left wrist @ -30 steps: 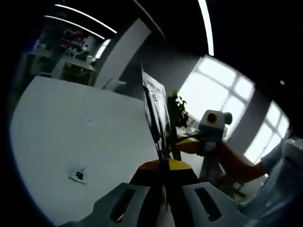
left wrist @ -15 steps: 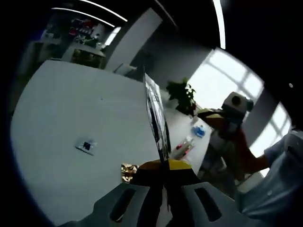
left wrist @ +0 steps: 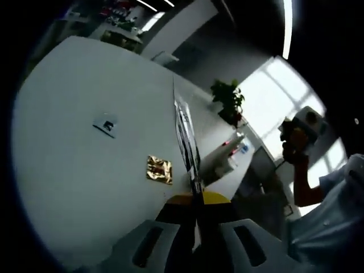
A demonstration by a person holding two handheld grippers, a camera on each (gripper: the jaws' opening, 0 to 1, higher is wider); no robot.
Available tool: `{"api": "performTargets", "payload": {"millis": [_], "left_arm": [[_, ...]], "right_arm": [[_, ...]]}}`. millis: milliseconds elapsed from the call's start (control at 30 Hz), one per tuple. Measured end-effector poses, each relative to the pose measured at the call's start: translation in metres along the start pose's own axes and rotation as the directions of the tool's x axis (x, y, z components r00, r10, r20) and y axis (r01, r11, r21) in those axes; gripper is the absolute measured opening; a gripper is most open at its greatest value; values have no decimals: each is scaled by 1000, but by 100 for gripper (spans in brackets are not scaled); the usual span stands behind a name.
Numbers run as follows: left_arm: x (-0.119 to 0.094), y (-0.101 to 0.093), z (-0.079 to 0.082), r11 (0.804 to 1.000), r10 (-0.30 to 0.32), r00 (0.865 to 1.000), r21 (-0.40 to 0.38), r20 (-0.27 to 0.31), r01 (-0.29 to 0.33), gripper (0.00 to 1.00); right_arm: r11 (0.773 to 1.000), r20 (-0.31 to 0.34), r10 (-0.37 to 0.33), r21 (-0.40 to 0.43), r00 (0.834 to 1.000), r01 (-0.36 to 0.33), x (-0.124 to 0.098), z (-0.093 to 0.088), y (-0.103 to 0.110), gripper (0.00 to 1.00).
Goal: Arrange the skincare products in the storage area until every visible bottle or jar stands upright without overlapping.
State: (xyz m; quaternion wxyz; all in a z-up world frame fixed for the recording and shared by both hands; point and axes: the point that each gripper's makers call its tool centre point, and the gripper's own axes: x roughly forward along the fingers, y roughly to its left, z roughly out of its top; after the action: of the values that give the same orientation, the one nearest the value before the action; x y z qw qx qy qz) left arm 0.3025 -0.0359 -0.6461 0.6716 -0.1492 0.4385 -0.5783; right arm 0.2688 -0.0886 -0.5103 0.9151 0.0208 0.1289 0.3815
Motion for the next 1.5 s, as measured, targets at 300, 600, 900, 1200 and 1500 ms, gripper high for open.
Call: {"api": "performTargets", "payload": {"millis": [300, 600, 900, 1200, 1500], "left_arm": [[11, -4, -38, 997, -32, 995, -72, -92, 26, 0], [27, -10, -67, 985, -76, 984, -165, -159, 50, 0], [40, -9, -99, 961, -100, 960, -275, -261, 25, 0], [46, -3, -118, 931, -109, 929, -363, -353, -29, 0], [54, 6, -107, 916, -99, 930, -397, -354, -53, 0]], "right_arm": [[995, -92, 54, 90, 994, -46, 0, -52, 38, 7], [993, -189, 22, 116, 982, 0, -8, -97, 41, 7], [987, -217, -11, 152, 976, 45, -17, -113, 33, 7], [985, -222, -7, 164, 975, 45, -16, -118, 37, 7], [989, -262, -15, 139, 965, 53, -15, -131, 37, 7]]}}
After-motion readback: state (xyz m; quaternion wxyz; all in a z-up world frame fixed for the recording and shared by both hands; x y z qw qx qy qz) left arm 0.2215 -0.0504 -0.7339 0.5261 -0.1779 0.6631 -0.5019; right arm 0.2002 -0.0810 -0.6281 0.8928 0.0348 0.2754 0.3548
